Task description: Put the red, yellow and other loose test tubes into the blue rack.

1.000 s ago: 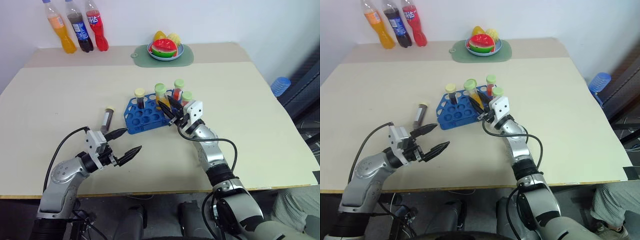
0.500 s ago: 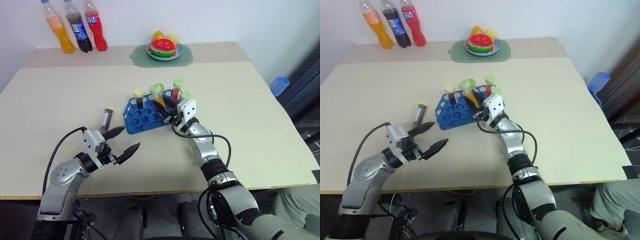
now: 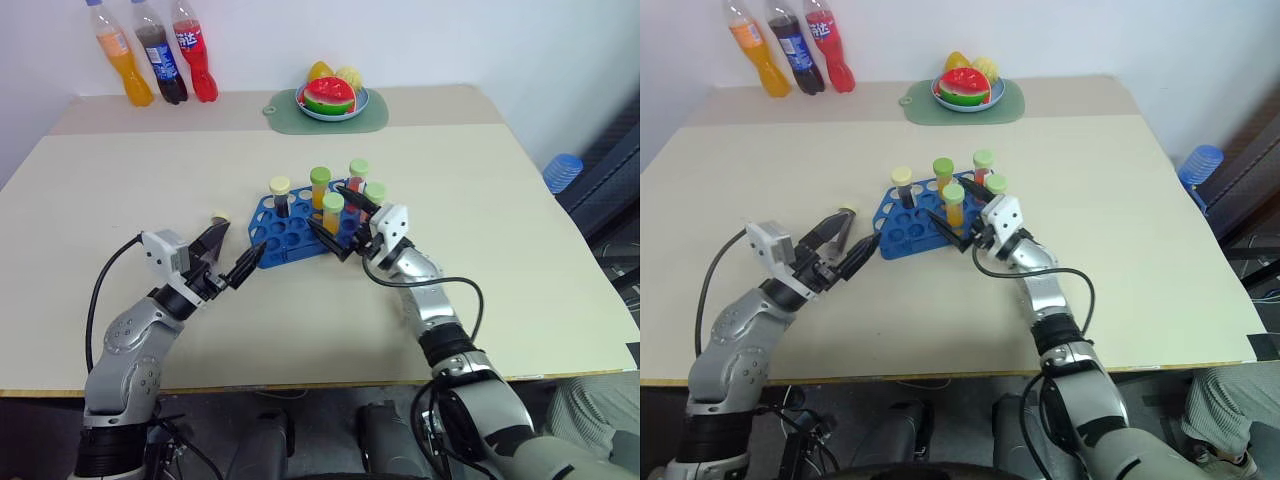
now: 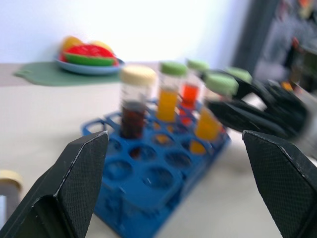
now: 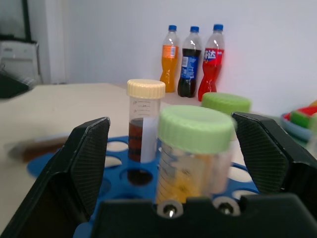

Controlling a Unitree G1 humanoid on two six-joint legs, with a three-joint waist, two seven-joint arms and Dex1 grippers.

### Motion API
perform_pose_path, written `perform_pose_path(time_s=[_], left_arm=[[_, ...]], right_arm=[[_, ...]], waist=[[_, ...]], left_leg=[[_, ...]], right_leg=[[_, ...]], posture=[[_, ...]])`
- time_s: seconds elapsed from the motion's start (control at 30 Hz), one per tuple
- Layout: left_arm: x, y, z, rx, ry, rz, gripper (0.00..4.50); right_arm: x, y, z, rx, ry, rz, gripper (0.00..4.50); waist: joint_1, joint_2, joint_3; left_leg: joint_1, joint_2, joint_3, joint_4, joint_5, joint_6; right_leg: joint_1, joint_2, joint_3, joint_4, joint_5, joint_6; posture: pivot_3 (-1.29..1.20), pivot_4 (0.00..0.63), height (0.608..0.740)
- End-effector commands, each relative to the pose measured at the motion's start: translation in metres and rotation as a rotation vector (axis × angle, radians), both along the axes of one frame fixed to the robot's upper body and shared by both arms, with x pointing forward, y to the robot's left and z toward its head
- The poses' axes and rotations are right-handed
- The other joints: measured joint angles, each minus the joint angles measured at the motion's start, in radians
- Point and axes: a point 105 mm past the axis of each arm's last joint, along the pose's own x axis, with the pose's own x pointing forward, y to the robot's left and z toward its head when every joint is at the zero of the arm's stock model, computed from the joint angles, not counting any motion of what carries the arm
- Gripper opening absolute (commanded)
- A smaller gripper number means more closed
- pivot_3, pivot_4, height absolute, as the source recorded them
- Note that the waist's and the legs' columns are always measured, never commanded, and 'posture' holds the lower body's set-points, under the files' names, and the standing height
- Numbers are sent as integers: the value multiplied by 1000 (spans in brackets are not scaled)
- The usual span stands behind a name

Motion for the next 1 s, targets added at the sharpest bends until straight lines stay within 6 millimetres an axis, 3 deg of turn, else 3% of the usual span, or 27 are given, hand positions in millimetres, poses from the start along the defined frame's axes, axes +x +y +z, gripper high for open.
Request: perform_pose_path(time_s=[0.03, 0.17, 0.3, 0.4, 0.6, 1.0], left_arm=[[12, 14, 23, -63, 5, 164, 4500], [30, 34, 21, -31, 200, 453, 4500], [42, 38, 25, -56, 426, 471, 4500], [55, 41, 28, -22, 567, 499, 4500], [72, 34, 20, 98, 852, 474, 4500], [99, 37, 8, 243, 1142, 532, 4500]], right_arm=[[-17, -12, 7, -69, -7, 57, 4429], [-47, -42, -9, -212, 81, 114, 4429], [-79, -74, -11, -277, 159, 192, 4429], [-87, -85, 2, -304, 154, 205, 4429], [-82, -84, 21, -306, 121, 189, 4429], [-88, -79, 19, -261, 126, 116, 4429]], waist=[[3, 0, 0], [10, -1, 0], [23, -1, 0], [22, -3, 1], [24, -3, 1], [28, -4, 1]], left_leg=[[0, 0, 0, 0, 0, 0], [0, -1, -1, 1, 0, 0], [0, -1, 0, 2, 0, 0], [0, -1, 0, 3, 0, 0], [0, -1, -1, 2, 0, 0], [-1, -2, -1, 1, 4, -8]], right_leg=[[0, 0, 0, 0, 0, 0], [1, 0, 0, 0, 0, 0], [1, 1, 0, 0, 0, 0], [2, 1, 0, 0, 0, 0], [2, 2, -1, 0, 0, 1], [1, 1, -1, -1, 0, 1]], posture=[[0, 150, 740], [0, 150, 740], [0, 150, 740], [0, 150, 740], [0, 150, 740], [0, 150, 740]])
